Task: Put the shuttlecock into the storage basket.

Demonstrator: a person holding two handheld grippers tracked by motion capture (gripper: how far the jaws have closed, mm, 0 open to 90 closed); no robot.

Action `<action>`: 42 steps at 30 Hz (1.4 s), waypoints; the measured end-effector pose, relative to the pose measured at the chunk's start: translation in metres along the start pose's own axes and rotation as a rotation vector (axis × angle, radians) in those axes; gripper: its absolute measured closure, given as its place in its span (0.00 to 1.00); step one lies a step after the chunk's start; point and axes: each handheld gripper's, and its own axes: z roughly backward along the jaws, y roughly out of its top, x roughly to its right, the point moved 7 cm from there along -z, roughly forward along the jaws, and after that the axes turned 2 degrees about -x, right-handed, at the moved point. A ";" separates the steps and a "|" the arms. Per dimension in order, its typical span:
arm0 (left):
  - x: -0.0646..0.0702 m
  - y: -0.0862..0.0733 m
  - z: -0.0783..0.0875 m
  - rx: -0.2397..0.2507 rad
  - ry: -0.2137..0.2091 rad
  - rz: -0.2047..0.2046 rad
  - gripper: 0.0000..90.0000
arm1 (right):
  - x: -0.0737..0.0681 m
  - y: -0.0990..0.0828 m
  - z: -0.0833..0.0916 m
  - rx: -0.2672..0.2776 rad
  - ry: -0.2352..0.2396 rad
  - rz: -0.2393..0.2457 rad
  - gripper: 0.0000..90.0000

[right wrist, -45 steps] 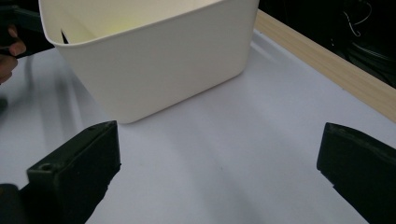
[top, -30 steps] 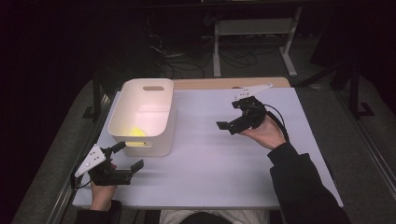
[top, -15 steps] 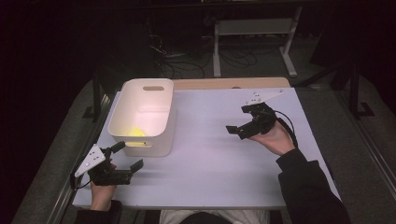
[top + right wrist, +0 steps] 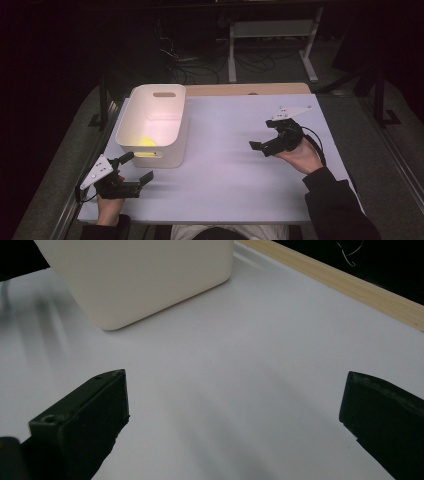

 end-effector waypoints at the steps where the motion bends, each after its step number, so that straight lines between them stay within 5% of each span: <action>1: 0.000 0.000 0.000 0.000 0.000 0.000 0.00 | 0.000 -0.002 0.001 -0.001 0.001 -0.002 0.00; 25: 0.000 0.000 0.001 0.006 0.000 0.000 0.00 | 0.005 -0.053 0.024 0.025 -0.031 -0.057 0.00; 42: 0.000 0.000 0.002 0.006 0.003 -0.002 0.00 | 0.011 -0.073 0.033 0.048 -0.044 -0.088 0.00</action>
